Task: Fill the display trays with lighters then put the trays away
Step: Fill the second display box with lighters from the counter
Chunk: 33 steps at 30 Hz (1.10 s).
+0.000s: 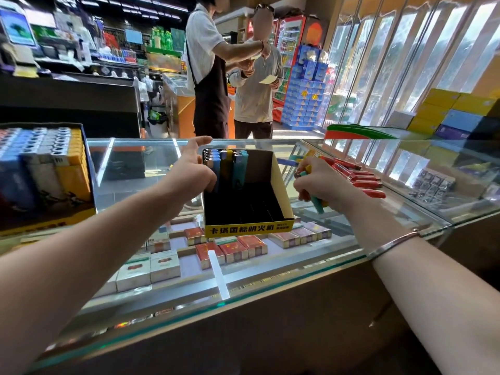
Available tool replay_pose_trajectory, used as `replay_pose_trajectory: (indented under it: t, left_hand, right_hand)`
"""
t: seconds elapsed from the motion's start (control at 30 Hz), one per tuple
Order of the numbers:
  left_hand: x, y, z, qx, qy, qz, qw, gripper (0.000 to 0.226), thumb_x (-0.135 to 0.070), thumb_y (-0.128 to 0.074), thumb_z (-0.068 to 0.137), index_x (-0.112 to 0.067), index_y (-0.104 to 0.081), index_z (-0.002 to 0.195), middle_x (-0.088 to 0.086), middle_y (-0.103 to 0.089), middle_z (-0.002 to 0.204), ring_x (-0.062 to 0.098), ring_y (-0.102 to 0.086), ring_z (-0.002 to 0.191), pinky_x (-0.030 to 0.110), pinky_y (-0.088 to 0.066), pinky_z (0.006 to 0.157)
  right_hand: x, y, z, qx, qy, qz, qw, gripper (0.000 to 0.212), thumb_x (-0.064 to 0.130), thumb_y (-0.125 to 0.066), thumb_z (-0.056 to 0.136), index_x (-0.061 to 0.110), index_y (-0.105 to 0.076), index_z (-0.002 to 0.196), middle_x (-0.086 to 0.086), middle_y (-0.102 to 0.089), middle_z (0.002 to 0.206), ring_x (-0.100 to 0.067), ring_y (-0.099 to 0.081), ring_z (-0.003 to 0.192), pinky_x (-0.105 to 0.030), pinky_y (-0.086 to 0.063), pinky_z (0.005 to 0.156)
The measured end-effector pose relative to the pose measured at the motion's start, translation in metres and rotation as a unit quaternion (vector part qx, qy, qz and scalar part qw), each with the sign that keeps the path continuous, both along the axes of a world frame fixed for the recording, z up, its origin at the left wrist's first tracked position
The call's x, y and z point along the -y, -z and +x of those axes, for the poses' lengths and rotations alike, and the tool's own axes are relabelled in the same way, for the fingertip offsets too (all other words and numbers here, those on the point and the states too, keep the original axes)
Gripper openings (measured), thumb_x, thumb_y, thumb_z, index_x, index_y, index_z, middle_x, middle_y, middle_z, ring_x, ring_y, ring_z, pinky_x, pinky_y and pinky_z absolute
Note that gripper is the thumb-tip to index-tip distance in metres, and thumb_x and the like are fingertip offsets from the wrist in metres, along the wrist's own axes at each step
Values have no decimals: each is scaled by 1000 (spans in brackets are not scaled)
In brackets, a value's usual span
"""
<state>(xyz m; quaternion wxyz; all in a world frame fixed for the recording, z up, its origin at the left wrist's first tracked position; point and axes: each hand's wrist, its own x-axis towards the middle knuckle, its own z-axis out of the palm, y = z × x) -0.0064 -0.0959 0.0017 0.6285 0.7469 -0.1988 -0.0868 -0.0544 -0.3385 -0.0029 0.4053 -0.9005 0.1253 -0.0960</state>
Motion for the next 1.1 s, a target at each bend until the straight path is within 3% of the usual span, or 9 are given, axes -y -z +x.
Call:
replay_pose_trajectory:
  t: [0.1, 0.3, 0.47, 0.53, 0.63, 0.73, 0.87, 0.97, 1.1]
  left_hand:
    - [-4, -4, 1, -6, -1, -8, 1000, 76, 23, -37, 70, -21, -33, 133, 13, -46, 110, 17, -51, 89, 12, -46, 47]
    - [-11, -8, 11, -12, -31, -10, 999, 65, 23, -35, 68, -22, -46, 114, 13, -45, 115, 19, -49, 90, 9, -43, 41]
    - [-14, -12, 21, -21, -45, 35, 998, 57, 21, -37, 64, -28, -49, 92, 13, -43, 113, 21, -48, 92, 15, -45, 40]
    - [-15, -13, 24, -6, -45, 31, 998, 52, 18, -43, 66, -29, -47, 89, 13, -43, 117, 21, -49, 94, 20, -46, 49]
    - [-16, -13, 24, 83, -47, -1, 995, 41, 3, -54, 75, -33, -48, 93, -2, -43, 112, 8, -47, 100, 14, -40, 62]
    - [-16, -9, 22, 188, -31, -31, 981, 24, -19, -59, 86, -37, -56, 101, -14, -46, 111, -1, -50, 102, 11, -45, 73]
    - [-15, -12, 15, 189, 11, -81, 979, 14, -29, -58, 88, -30, -66, 99, -1, -70, 98, 12, -68, 84, 21, -54, 67]
    - [-17, -18, 14, 183, 2, -40, 982, 18, -38, -65, 78, -26, -72, 90, -2, -73, 85, 36, -67, 85, 45, -53, 74]
    - [-19, -27, 17, 188, 11, -43, 981, 15, -31, -67, 75, -23, -73, 86, -3, -73, 84, 12, -68, 83, 20, -52, 73]
  right_hand:
    - [-16, -8, 15, 86, -5, 120, 989, 32, 7, -66, 80, 14, -50, 107, -15, -56, 94, -19, -63, 69, -20, -49, 48]
    - [-50, -38, 44, 244, -71, 288, 923, 21, 11, -68, 82, 15, -53, 97, -12, -63, 80, -20, -67, 58, -28, -54, 55]
    - [-78, -43, 65, 282, -130, 326, 893, 16, 12, -68, 81, 11, -55, 91, -14, -61, 76, -19, -65, 61, -29, -54, 57]
    - [-85, -38, 71, 284, -131, 313, 897, 18, 14, -71, 78, 13, -58, 90, -9, -63, 75, -15, -66, 63, -27, -54, 58]
    - [-89, -32, 70, 288, -159, 215, 919, 23, 24, -74, 71, 20, -58, 87, -1, -64, 75, -11, -66, 66, -30, -57, 63]
    - [-91, -32, 59, 287, -207, 115, 928, 31, 28, -75, 71, 24, -52, 90, 6, -60, 75, -2, -63, 65, -20, -53, 61]
    - [-89, -36, 46, 255, -285, 108, 918, 34, 20, -75, 74, 21, -46, 91, 8, -58, 68, 0, -61, 59, -15, -49, 55]
    - [-88, -40, 41, 232, -311, 59, 920, 34, 16, -75, 74, 21, -45, 89, 9, -57, 67, -1, -58, 60, -18, -50, 55]
    - [-87, -43, 38, 233, -292, 63, 926, 30, 29, -73, 72, 22, -48, 88, -5, -57, 72, -12, -57, 61, -28, -52, 55]
